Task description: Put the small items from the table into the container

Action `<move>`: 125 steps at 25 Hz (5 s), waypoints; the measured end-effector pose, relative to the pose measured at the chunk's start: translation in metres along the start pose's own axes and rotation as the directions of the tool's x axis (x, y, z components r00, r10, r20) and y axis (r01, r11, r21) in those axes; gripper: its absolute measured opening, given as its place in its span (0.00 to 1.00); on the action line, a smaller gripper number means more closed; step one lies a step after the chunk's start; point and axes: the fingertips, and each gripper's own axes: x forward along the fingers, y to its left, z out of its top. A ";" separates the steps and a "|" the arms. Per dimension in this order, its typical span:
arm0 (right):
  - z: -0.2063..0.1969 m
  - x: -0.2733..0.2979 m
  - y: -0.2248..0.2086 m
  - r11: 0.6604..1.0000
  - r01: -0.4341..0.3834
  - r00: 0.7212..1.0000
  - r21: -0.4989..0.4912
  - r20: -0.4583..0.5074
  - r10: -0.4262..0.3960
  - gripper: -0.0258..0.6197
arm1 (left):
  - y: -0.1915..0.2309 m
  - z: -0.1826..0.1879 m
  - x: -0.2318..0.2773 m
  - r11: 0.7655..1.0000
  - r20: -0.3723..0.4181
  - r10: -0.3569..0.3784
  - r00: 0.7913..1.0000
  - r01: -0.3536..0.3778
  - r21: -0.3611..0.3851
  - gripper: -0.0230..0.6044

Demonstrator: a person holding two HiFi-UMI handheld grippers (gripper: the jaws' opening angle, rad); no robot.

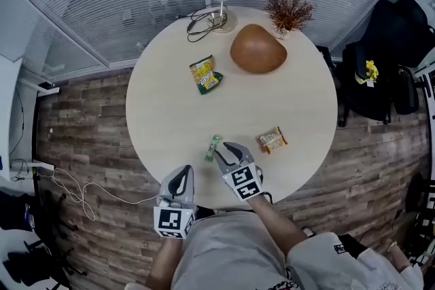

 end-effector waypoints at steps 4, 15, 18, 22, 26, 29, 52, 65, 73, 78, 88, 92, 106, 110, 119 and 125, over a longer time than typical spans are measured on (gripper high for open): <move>-0.025 0.041 -0.014 0.998 -0.024 0.994 0.063 -0.103 0.030 0.34 | 0.007 -0.006 0.005 1.000 -0.022 0.019 1.000 -0.019 -0.010 0.03; -0.069 0.088 -0.018 0.990 -0.061 0.953 0.127 -0.289 0.095 0.36 | 0.028 -0.017 0.013 0.997 -0.063 0.056 0.996 -0.059 -0.040 0.03; -0.069 0.087 -0.019 0.990 -0.070 0.952 0.125 -0.287 0.103 0.21 | 0.029 -0.018 0.018 0.997 -0.067 0.054 0.996 -0.057 -0.044 0.03; -0.064 0.085 -0.022 0.986 -0.079 0.961 0.146 -0.251 0.114 0.14 | 0.028 -0.020 0.026 0.998 -0.062 0.041 0.997 -0.044 -0.045 0.03; -0.043 0.076 -0.016 0.981 -0.103 0.973 0.168 -0.189 0.134 0.13 | 0.029 -0.021 0.029 0.999 -0.074 0.028 0.997 -0.031 -0.039 0.03; 0.000 0.061 -0.034 0.984 -0.087 0.991 0.156 -0.090 0.102 0.13 | 0.027 -0.015 0.038 0.999 -0.067 0.013 0.998 -0.015 -0.031 0.03; 0.131 0.106 -0.376 0.879 0.468 0.879 0.090 0.053 -0.473 0.13 | 0.021 0.027 0.138 0.995 -0.034 -0.096 0.995 0.095 -0.034 0.03; 0.133 0.086 -0.372 0.867 0.486 0.864 0.105 0.093 -0.496 0.21 | 0.039 0.021 0.156 0.996 -0.065 -0.082 0.994 0.079 -0.045 0.03; 0.137 0.017 -0.269 0.937 0.339 0.892 0.089 0.285 -0.350 0.04 | 0.037 0.025 0.170 0.995 -0.025 -0.089 0.996 0.088 -0.037 0.03; 0.098 -0.016 -0.197 0.955 0.292 0.914 0.057 0.278 -0.296 0.04 | 0.030 0.018 0.161 0.995 -0.008 -0.101 0.995 0.101 -0.025 0.02; -0.021 -0.060 -0.129 0.959 0.285 0.957 -0.010 0.053 -0.284 0.04 | 0.019 -0.007 0.132 0.993 -0.023 -0.115 0.993 0.114 -0.041 0.03; -0.055 -0.077 -0.142 0.945 0.327 0.945 -0.004 -0.027 -0.327 0.07 | 0.005 -0.015 0.125 0.991 -0.050 -0.132 0.990 0.131 -0.022 0.03; -0.128 -0.076 -0.184 0.909 0.405 0.901 0.100 -0.209 -0.379 0.42 | -0.017 -0.019 0.106 0.987 -0.076 -0.160 0.984 0.161 0.000 0.03; -0.133 -0.075 -0.184 0.904 0.407 0.901 0.130 -0.218 -0.374 0.41 | -0.015 -0.021 0.102 0.988 -0.078 -0.153 0.985 0.154 -0.004 0.03; -0.129 -0.077 -0.185 0.910 0.403 0.898 0.102 -0.235 -0.371 0.29 | -0.007 -0.024 0.097 0.990 -0.081 -0.140 0.987 0.139 -0.016 0.03; -0.121 -0.076 -0.185 0.911 0.397 0.905 0.107 -0.213 -0.369 0.26 | 0.003 -0.024 0.095 0.993 -0.075 -0.121 0.990 0.120 -0.020 0.03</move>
